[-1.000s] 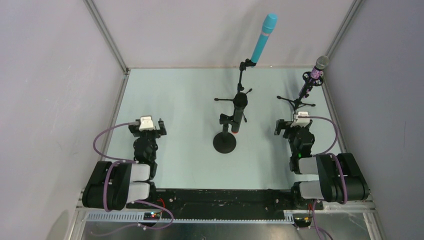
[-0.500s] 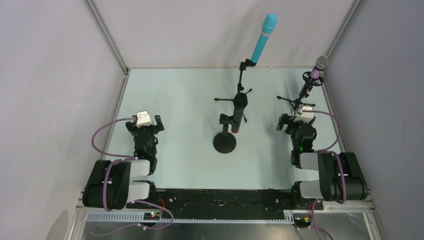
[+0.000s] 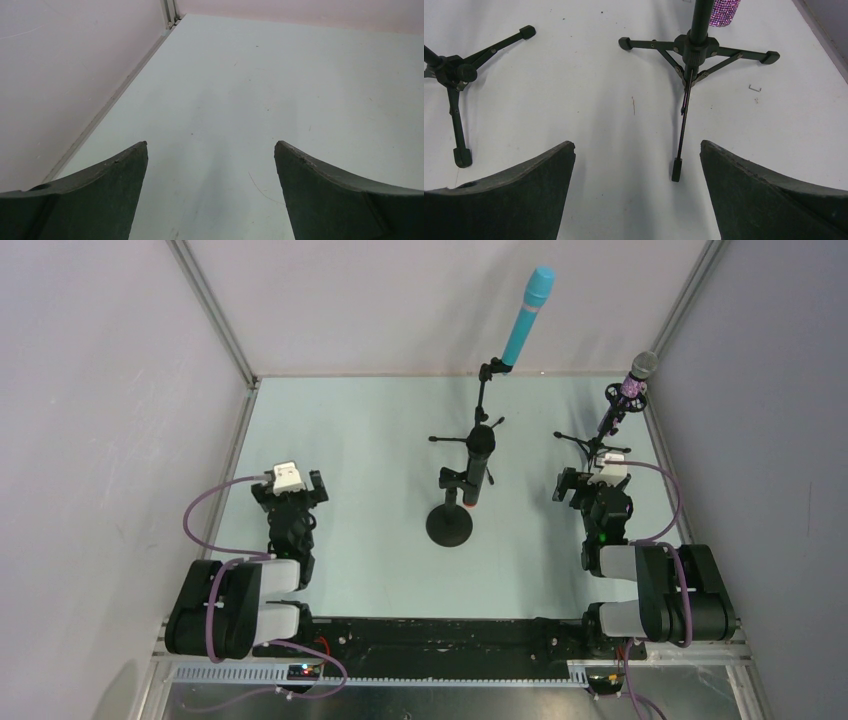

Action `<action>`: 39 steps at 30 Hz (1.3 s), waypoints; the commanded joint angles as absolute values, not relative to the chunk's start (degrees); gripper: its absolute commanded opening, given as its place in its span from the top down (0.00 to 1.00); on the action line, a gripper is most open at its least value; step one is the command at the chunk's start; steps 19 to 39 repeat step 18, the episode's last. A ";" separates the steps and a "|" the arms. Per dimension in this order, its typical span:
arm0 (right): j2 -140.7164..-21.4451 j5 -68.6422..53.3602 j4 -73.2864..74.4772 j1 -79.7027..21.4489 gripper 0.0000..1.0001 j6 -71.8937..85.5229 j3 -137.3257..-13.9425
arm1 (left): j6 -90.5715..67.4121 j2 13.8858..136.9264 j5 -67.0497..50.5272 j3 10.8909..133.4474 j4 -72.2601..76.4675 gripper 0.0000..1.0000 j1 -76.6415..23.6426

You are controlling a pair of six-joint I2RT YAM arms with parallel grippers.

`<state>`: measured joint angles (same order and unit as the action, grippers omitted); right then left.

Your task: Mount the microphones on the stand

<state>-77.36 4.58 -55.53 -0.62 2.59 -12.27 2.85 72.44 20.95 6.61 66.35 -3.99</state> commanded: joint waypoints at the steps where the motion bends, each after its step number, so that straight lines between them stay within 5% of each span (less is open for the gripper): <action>1: -77.72 4.35 -56.86 -0.48 0.00 2.90 -13.71 | 2.13 72.58 22.63 7.66 67.94 0.00 -3.53; 39: -77.82 4.37 -56.79 -0.48 0.00 2.89 -13.73 | 1.99 72.64 21.51 8.42 66.70 0.00 -3.20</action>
